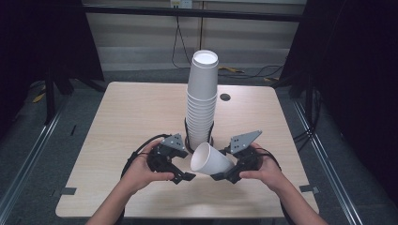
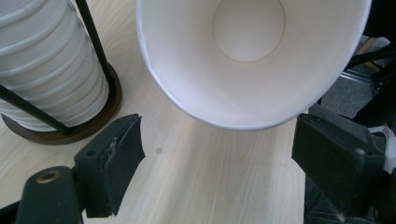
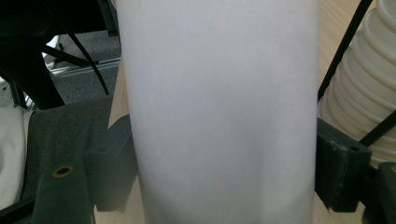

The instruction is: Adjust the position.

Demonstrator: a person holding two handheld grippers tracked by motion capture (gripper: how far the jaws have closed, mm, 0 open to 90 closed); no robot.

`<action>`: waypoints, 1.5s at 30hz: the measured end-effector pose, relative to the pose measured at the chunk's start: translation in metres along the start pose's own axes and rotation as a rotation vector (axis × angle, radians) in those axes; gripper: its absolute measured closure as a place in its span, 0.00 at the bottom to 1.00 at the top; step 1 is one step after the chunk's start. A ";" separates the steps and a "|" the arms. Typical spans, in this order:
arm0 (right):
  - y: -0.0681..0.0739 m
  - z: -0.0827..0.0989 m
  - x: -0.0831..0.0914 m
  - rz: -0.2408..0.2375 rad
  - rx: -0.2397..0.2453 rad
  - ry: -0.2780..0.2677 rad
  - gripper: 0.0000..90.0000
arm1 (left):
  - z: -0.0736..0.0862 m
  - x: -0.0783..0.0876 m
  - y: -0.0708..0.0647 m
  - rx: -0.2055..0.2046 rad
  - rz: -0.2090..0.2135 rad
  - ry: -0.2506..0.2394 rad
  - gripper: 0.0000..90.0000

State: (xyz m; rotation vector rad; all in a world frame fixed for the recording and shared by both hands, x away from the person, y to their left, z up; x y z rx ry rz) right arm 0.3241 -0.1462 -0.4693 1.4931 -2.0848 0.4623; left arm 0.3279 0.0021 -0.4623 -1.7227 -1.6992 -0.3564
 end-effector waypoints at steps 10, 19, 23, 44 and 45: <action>0.001 -0.002 0.000 -0.007 0.002 -0.014 0.23 | -0.001 0.000 -0.001 -0.005 0.005 -0.008 0.18; 0.004 -0.003 -0.006 -0.021 0.022 -0.001 0.23 | -0.006 0.000 -0.002 -0.006 0.019 -0.019 0.17; 0.005 -0.003 -0.005 -0.023 0.025 0.001 0.23 | -0.007 -0.001 -0.003 -0.011 0.028 -0.027 0.17; 0.007 -0.006 -0.010 -0.041 0.038 0.018 0.23 | -0.016 -0.003 -0.005 -0.043 0.036 -0.031 0.12; 0.007 -0.006 -0.010 -0.037 0.039 0.019 0.23 | -0.017 -0.003 -0.005 -0.037 0.031 -0.032 0.12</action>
Point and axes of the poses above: each handheld gripper's, and its own axes: x roughly backward along the jaws, z roughly out of its underside, y roughly to its left, the point moved 8 cm from there along -x, roughly forward along the jaws, and after that the axes turned 8 degrees about z, right-handed, at the moved point
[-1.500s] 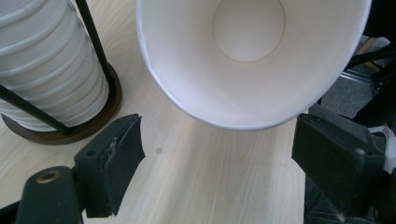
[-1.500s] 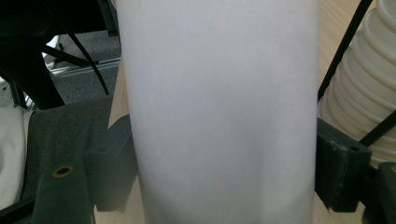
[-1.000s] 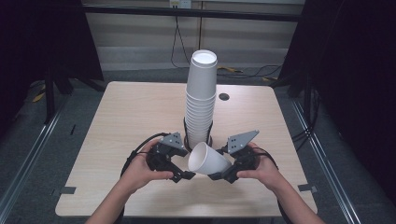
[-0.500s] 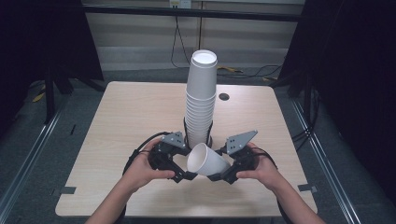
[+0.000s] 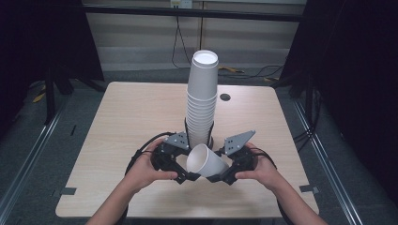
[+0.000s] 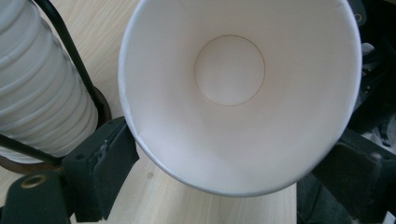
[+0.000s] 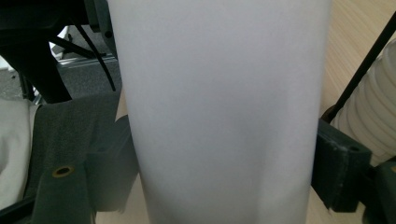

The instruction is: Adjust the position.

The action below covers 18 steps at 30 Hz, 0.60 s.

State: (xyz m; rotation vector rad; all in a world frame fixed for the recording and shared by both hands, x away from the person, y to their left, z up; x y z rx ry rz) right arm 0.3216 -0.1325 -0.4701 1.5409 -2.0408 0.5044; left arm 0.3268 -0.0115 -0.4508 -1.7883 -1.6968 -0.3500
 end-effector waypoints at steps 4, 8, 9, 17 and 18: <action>0.000 -0.002 0.000 0.002 0.003 0.001 0.23 | -0.001 0.001 0.000 -0.005 -0.002 -0.002 0.12; -0.001 -0.003 0.001 0.010 0.001 0.006 0.23 | -0.003 0.001 0.000 -0.003 -0.011 -0.018 0.13; -0.001 -0.003 0.001 0.010 0.001 0.006 0.23 | -0.004 0.001 0.000 -0.008 -0.014 -0.017 0.13; -0.002 -0.005 0.002 0.020 0.014 0.023 0.23 | -0.005 0.001 0.000 0.004 -0.010 -0.024 0.11; -0.002 -0.005 0.002 0.019 0.013 0.024 0.23 | -0.005 0.001 0.001 0.007 -0.010 -0.021 0.11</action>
Point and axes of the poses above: each handheld gripper's, and its own axes: x roughly backward along the jaws, z roughly out of its underside, y roughly to its left, the point moved 8 cm from there along -x, roughly forward along the jaws, and after that the axes turned 8 degrees about z, right-handed, at the moved point
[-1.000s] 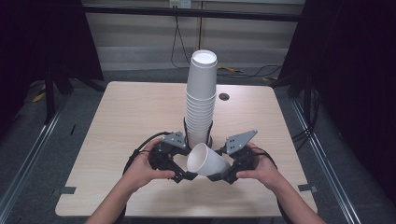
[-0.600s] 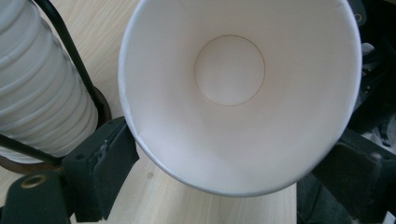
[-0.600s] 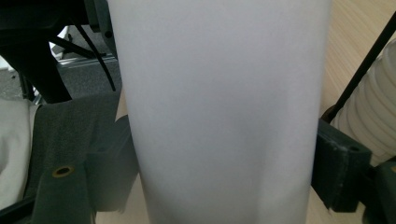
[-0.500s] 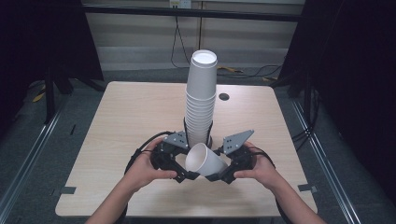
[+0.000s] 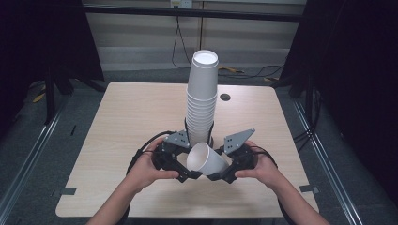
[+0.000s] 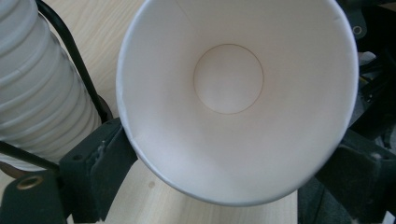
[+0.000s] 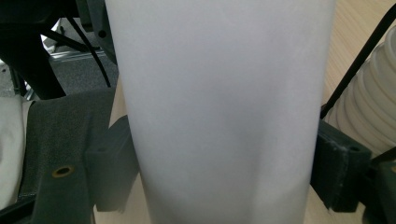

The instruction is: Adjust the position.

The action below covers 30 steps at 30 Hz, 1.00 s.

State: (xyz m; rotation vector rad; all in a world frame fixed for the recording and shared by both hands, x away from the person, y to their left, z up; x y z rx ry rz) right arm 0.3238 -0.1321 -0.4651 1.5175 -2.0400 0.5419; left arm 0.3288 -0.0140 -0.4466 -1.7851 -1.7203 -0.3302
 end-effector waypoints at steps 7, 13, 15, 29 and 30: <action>0.000 0.001 -0.002 0.000 -0.005 0.007 0.23 | 0.001 -0.002 0.000 0.022 0.001 -0.006 0.11; 0.001 0.002 -0.005 -0.003 -0.025 0.002 0.22 | 0.002 0.000 0.000 0.017 -0.008 0.011 0.14; 0.002 0.003 -0.007 -0.002 -0.038 0.000 0.22 | 0.002 0.000 -0.001 0.003 -0.014 0.022 0.15; -0.006 0.020 -0.011 0.048 -0.072 0.039 0.15 | 0.024 0.015 0.010 0.002 -0.074 0.068 0.47; -0.007 0.024 -0.009 0.040 -0.094 0.035 0.16 | 0.028 0.015 0.013 -0.002 -0.108 0.107 0.50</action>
Point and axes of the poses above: each handheld gripper's, and its own axes: x roughly backward along the jaws, z roughly out of its underside, y roughly to its left, the point moved 8 cm from there along -x, roughly forward along the jaws, and after that the axes turned 8 degrees about z, right-handed, at the moved point
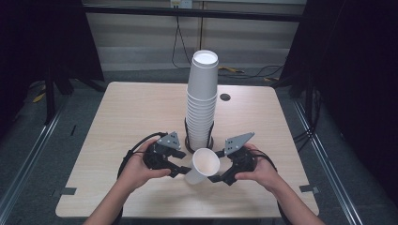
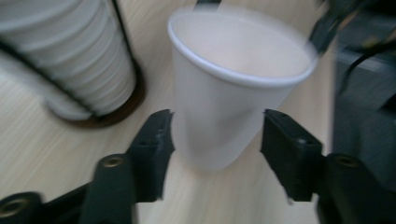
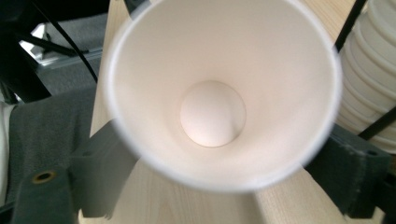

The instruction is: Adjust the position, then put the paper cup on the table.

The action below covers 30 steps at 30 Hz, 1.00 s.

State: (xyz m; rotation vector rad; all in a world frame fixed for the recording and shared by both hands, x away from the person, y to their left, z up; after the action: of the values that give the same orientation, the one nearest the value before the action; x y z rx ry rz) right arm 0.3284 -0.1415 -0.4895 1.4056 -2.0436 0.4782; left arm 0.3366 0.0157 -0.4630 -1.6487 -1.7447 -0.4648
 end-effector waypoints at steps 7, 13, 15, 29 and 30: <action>0.000 0.003 -0.003 0.010 0.012 0.006 0.17 | 0.022 -0.010 0.003 0.023 0.004 0.068 0.43; -0.001 0.000 0.002 0.025 0.028 0.006 0.17 | 0.029 -0.007 0.000 0.031 -0.007 0.075 0.33; -0.001 0.001 0.003 0.022 0.019 0.003 0.16 | 0.034 -0.006 0.001 0.042 -0.016 0.073 0.30; -0.006 0.022 0.013 0.073 -0.037 -0.001 0.15 | 0.068 0.002 0.010 0.132 -0.050 0.037 0.19; -0.007 0.026 0.015 0.081 -0.053 0.005 0.15 | 0.070 0.002 0.011 0.140 -0.057 0.044 0.19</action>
State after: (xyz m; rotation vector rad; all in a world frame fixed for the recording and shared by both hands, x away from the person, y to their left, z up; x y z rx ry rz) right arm 0.3241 -0.1707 -0.4996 1.2936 -2.0998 0.4571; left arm 0.3308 0.0656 -0.5131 -1.4836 -1.7549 -0.3934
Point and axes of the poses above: each handheld gripper's, and its own axes: x roughly backward along the jaws, z roughly out of its underside, y roughly to its left, the point moved 8 cm from there along -x, roughly forward along the jaws, and after that the axes turned 8 degrees about z, right-handed, at the moved point
